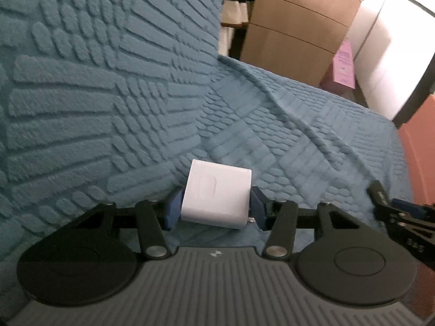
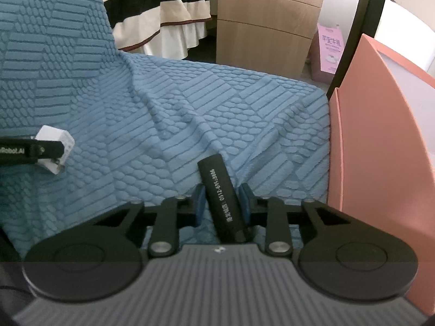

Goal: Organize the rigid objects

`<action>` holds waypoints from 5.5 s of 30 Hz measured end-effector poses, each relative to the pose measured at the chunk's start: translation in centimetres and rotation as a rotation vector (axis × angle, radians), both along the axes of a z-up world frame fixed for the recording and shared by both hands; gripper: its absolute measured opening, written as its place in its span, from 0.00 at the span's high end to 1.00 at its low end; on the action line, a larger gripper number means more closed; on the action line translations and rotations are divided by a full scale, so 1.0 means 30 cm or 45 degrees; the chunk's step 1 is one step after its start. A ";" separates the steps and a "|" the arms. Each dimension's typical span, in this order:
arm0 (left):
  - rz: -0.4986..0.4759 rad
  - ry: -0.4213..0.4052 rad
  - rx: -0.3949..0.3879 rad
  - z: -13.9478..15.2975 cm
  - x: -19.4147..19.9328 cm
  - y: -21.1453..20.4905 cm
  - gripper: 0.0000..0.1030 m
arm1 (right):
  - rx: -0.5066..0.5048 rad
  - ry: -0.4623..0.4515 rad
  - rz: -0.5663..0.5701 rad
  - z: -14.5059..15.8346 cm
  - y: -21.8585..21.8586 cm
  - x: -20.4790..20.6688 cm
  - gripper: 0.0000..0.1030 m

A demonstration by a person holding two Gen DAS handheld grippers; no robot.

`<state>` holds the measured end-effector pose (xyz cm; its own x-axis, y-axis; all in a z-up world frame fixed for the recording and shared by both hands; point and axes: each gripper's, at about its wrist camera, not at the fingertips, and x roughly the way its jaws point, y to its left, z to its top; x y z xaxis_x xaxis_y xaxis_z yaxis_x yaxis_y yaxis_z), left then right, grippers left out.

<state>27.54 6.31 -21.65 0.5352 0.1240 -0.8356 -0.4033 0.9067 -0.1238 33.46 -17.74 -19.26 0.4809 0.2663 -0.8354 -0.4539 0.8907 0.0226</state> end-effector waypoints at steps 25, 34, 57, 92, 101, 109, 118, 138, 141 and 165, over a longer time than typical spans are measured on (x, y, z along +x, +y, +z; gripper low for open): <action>-0.137 -0.064 -0.135 0.043 -0.057 -0.088 0.43 | -0.056 0.032 -0.017 0.022 -0.020 -0.126 0.75; -0.211 -0.052 -0.137 0.045 -0.065 -0.155 0.43 | 0.005 0.059 -0.050 0.059 -0.034 -0.229 0.75; -0.253 -0.010 -0.092 0.038 -0.064 -0.168 0.42 | 0.173 0.184 -0.094 0.027 0.006 -0.221 0.72; -0.234 -0.012 -0.130 -0.016 -0.101 -0.167 0.41 | 0.027 0.066 -0.045 0.037 0.019 -0.279 0.74; -0.207 -0.014 -0.155 0.035 -0.131 -0.145 0.41 | 0.091 0.041 -0.149 0.075 -0.003 -0.290 0.74; -0.202 -0.046 -0.221 0.066 -0.143 -0.137 0.41 | 0.127 0.025 -0.160 0.114 -0.027 -0.283 0.75; -0.219 -0.070 -0.231 0.099 -0.128 -0.145 0.41 | 0.141 -0.013 -0.149 0.182 -0.059 -0.260 0.89; -0.162 -0.043 -0.212 0.044 -0.112 -0.121 0.41 | 0.289 0.148 -0.263 0.072 -0.014 -0.198 0.65; -0.142 -0.043 -0.227 0.041 -0.116 -0.105 0.41 | 0.262 0.153 -0.287 0.045 0.012 -0.173 0.65; -0.204 -0.080 -0.238 0.054 -0.100 -0.155 0.41 | 0.057 -0.007 -0.223 0.079 -0.030 -0.212 0.96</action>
<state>24.54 1.65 -20.04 0.5873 -0.1200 -0.8004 -0.2423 0.9175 -0.3154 27.10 -18.64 -16.91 0.5275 0.2150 -0.8219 -0.2920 0.9544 0.0622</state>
